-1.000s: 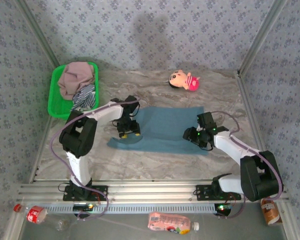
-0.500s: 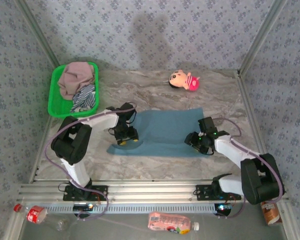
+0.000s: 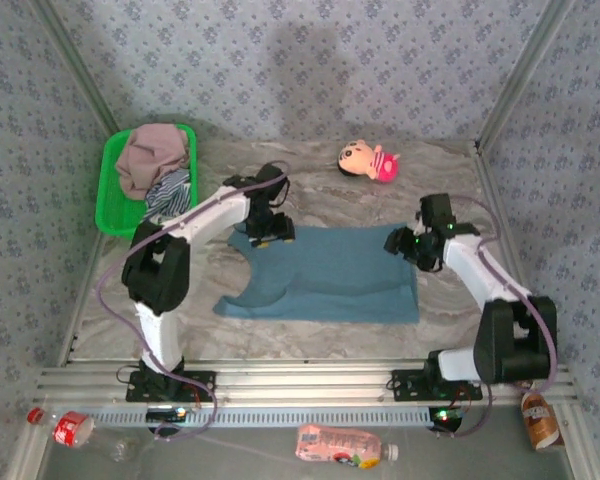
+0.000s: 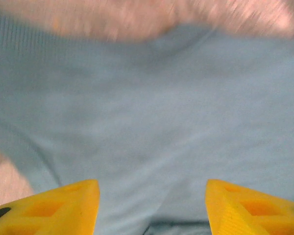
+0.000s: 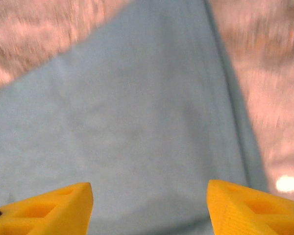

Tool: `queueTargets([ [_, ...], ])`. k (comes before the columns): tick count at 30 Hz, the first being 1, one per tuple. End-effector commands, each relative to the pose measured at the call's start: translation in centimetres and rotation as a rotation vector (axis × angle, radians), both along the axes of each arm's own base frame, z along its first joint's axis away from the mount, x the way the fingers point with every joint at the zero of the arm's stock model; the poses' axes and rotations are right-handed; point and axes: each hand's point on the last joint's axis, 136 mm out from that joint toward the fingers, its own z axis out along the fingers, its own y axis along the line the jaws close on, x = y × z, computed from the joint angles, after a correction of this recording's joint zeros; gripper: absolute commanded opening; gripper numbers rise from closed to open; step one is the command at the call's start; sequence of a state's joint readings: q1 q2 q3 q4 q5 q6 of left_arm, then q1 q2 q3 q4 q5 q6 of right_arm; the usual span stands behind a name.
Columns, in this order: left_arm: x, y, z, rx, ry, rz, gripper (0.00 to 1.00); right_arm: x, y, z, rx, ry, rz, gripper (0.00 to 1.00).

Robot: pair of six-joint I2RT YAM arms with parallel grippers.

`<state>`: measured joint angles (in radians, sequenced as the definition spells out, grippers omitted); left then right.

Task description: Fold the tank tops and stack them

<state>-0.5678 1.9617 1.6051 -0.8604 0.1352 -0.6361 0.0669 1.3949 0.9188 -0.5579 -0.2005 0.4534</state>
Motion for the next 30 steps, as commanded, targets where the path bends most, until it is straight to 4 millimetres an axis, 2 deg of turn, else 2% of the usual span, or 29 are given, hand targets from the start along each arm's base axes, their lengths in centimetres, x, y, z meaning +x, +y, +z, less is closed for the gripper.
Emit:
queueTargets([
  [1,3.0,0.4,-1.2,0.038,-0.021,-0.046,0.59,3.4,-2.1,-0.5,-0.113,-0.074,0.153,0.65],
  [6,7.0,-1.8,-2.2,-0.005,-0.058,-0.085,0.59,7.4,-3.2,-1.8,-0.146,-0.094,0.252,0.65],
  [11,8.8,-4.1,-3.3,-0.070,-0.055,-0.128,0.59,10.1,-3.5,-3.1,-0.108,-0.071,0.299,0.63],
  [17,8.3,-5.6,-4.7,-0.124,-0.010,-0.176,0.57,10.8,-3.0,-4.9,-0.069,-0.005,0.338,0.61],
  [23,7.1,-6.8,-5.4,-0.156,0.024,-0.226,0.52,11.4,-3.0,-5.5,-0.068,0.022,0.363,0.57],
  [27,6.8,-7.2,-6.0,-0.160,0.035,-0.241,0.45,10.6,-2.7,-6.0,-0.048,0.064,0.375,0.54],
  [30,6.9,-7.2,-6.5,-0.154,0.035,-0.249,0.38,10.3,-2.7,-6.4,-0.050,0.077,0.380,0.48],
])
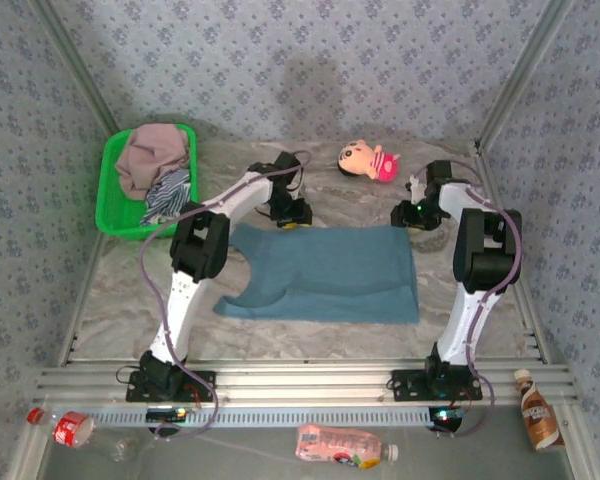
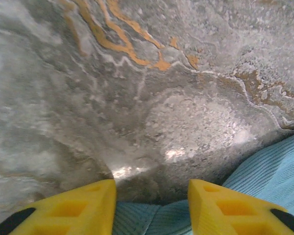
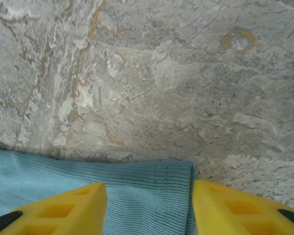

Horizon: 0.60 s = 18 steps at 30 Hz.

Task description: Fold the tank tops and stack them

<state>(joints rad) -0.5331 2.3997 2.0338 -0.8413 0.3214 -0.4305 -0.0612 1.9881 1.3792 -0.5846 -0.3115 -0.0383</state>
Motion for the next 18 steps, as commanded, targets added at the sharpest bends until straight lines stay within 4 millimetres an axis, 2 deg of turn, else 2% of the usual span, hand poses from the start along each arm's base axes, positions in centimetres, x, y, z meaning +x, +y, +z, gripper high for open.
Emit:
queueTargets([
  [1,-0.4,-1.0,-0.5,-0.018,0.015,-0.041,0.36,-0.9,0.2,-0.4,0.010,0.052,0.026,0.46],
  [9,0.1,-1.6,-0.1,-0.048,0.005,-0.039,0.14,-0.2,0.3,-0.8,-0.005,0.045,0.050,0.32],
  [13,0.5,-1.4,0.3,-0.038,-0.015,-0.045,0.07,0.4,0.4,-0.4,0.000,0.015,0.052,0.20],
  [18,1.2,-1.1,1.2,-0.027,-0.048,-0.049,0.01,0.9,0.7,0.8,0.020,-0.025,0.050,0.13],
])
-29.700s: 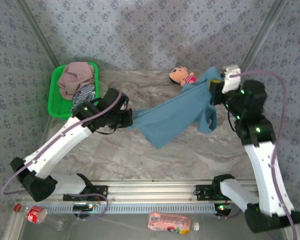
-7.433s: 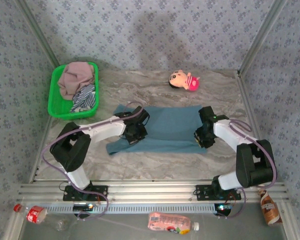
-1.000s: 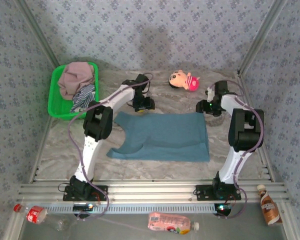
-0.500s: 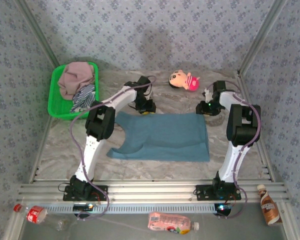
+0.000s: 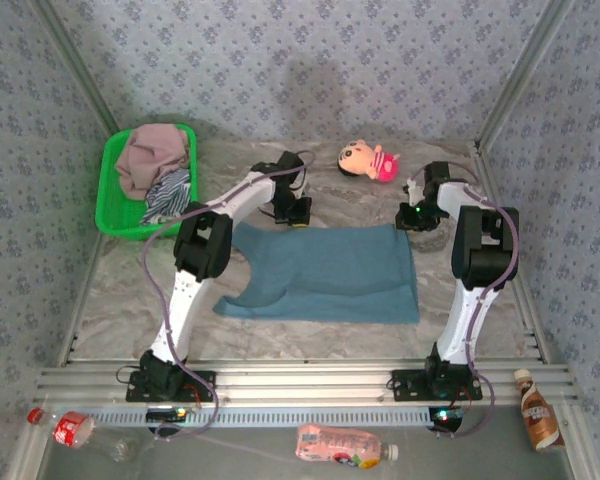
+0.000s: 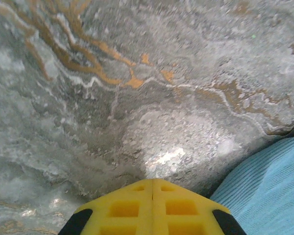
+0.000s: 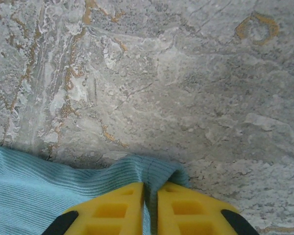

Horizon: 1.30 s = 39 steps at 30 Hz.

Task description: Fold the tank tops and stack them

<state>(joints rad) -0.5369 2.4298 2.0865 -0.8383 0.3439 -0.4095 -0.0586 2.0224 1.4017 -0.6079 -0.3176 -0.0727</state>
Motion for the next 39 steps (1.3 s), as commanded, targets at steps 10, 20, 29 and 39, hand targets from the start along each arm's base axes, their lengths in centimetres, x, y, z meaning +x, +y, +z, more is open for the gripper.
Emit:
queueTargets([
  [10,0.3,0.5,3.7,0.021,-0.093,-0.033,0.00,0.4,0.9,4.7,0.059,-0.199,0.019,0.06],
  [20,-0.6,1.1,5.8,-0.015,-0.116,0.002,0.00,-0.9,0.5,4.8,0.068,-0.211,0.010,0.05],
  [29,-1.0,1.0,3.6,0.023,-0.034,-0.012,0.40,-1.0,0.4,4.7,0.069,-0.207,0.009,0.06],
  [39,-2.8,-0.5,0.8,0.033,0.053,-0.074,0.42,-1.2,0.5,4.0,0.084,-0.182,0.006,0.06],
])
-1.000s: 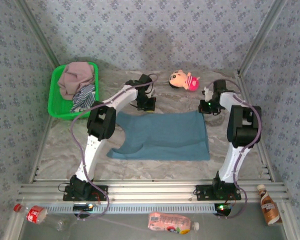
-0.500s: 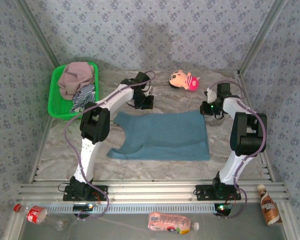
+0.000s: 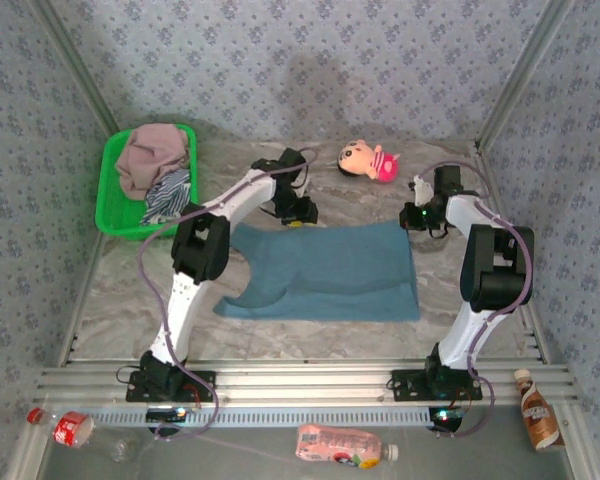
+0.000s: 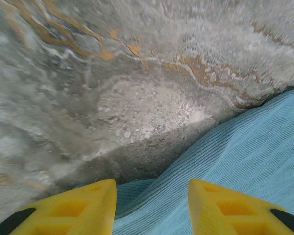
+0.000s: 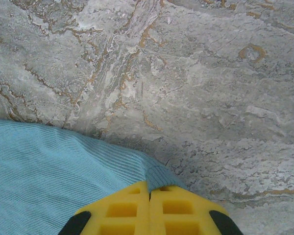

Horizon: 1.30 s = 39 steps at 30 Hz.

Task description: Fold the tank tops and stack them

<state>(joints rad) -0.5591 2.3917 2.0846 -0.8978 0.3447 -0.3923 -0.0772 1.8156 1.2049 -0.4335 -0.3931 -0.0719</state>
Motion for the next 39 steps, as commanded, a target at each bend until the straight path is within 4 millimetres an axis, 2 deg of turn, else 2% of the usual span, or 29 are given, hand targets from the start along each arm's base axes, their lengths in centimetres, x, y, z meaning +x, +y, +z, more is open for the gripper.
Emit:
queueTargets([
  [1,-1.0,0.2,-1.0,0.038,0.038,-0.037,0.42,-0.2,0.0,-0.1,0.025,0.009,0.001,0.06],
  [8,0.0,2.2,-2.0,0.181,-0.007,-0.036,0.42,-0.2,0.2,-0.2,0.034,0.013,-0.003,0.06],
  [13,0.6,2.3,-1.7,0.213,-0.041,-0.040,0.44,-0.2,0.3,-0.2,0.039,0.014,-0.002,0.06],
  [19,-0.5,2.1,-2.7,0.260,-0.034,-0.083,0.45,-0.2,0.4,-0.3,0.043,0.018,-0.003,0.06],
  [25,-0.7,2.4,-3.5,0.314,-0.037,-0.100,0.42,-0.3,0.6,-0.3,0.047,0.020,-0.002,0.06],
  [28,-1.2,2.9,-4.4,0.359,-0.029,-0.118,0.33,-0.3,0.6,-0.2,0.048,0.020,-0.001,0.06],
  [32,-1.2,3.1,-4.9,0.380,-0.032,-0.124,0.14,-0.2,0.8,-0.2,0.053,0.018,0.001,0.06],
  [35,-0.6,2.6,-4.0,0.363,-0.059,-0.114,0.02,-0.1,1.0,0.1,0.065,0.011,0.001,0.06],
  [38,0.8,2.4,-2.3,0.341,-0.106,-0.088,0.00,0.4,1.1,0.7,0.084,-0.013,-0.007,0.06],
  [39,1.2,2.5,-1.7,0.336,-0.121,-0.077,0.00,-0.5,1.2,-0.3,0.094,0.014,-0.015,0.06],
])
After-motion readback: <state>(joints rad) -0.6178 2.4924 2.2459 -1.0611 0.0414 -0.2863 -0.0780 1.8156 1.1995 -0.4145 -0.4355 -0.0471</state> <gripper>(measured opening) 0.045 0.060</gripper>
